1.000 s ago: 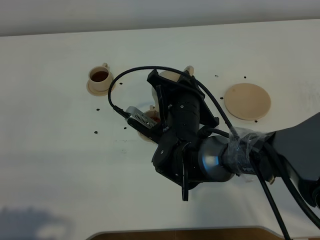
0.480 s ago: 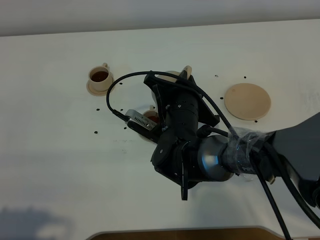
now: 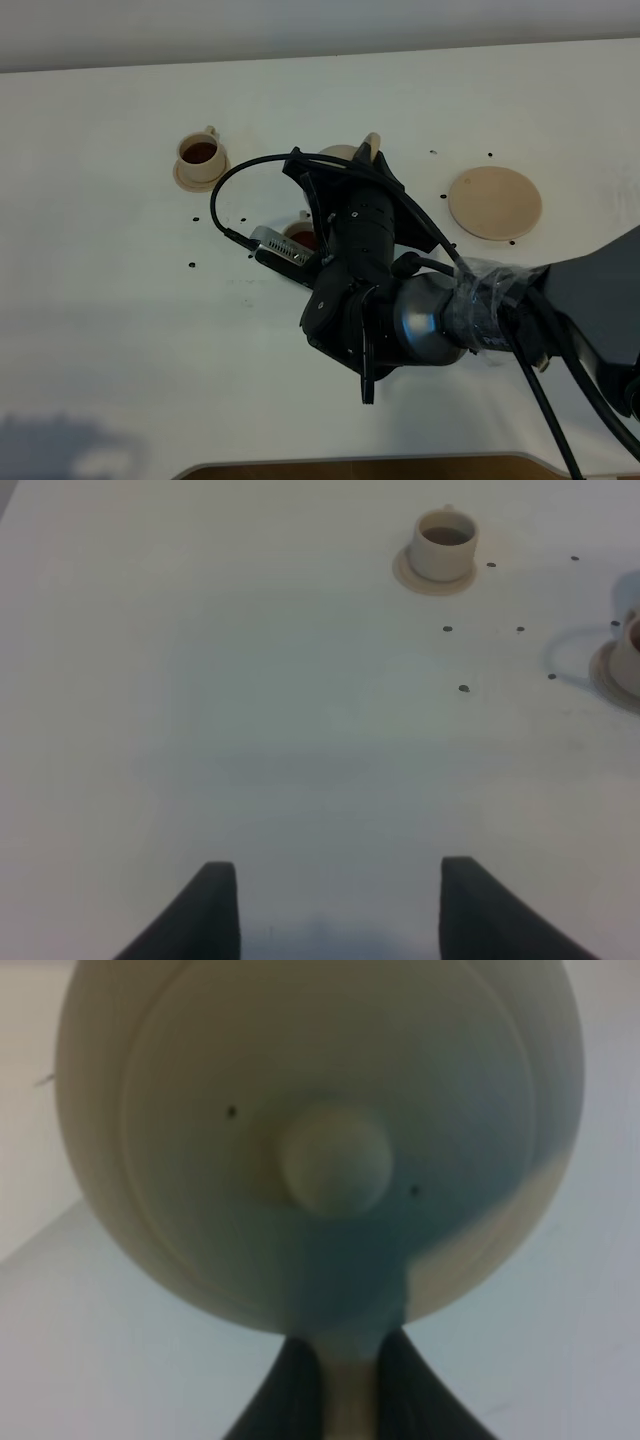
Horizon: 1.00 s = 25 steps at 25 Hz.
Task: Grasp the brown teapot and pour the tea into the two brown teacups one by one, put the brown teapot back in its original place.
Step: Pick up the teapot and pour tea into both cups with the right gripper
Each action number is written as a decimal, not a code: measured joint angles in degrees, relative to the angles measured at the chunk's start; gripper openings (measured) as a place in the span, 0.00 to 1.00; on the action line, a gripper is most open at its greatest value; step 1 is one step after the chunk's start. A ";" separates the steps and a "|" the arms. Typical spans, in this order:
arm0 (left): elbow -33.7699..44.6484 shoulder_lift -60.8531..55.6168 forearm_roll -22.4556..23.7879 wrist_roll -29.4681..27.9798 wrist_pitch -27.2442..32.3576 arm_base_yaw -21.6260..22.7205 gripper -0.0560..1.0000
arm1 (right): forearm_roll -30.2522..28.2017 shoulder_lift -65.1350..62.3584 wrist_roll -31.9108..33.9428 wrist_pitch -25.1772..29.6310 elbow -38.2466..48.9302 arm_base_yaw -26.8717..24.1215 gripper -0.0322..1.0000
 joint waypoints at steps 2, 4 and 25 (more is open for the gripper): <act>0.00 0.00 0.00 0.00 0.00 0.00 0.51 | 0.00 0.00 0.00 -0.06 0.00 0.02 0.14; 0.00 0.00 0.00 -0.07 0.00 0.00 0.51 | 0.00 0.00 -0.02 -0.06 0.00 0.02 0.14; 0.00 0.00 0.00 -0.01 0.00 0.00 0.51 | 6.91 0.00 11.98 0.39 0.00 0.02 0.14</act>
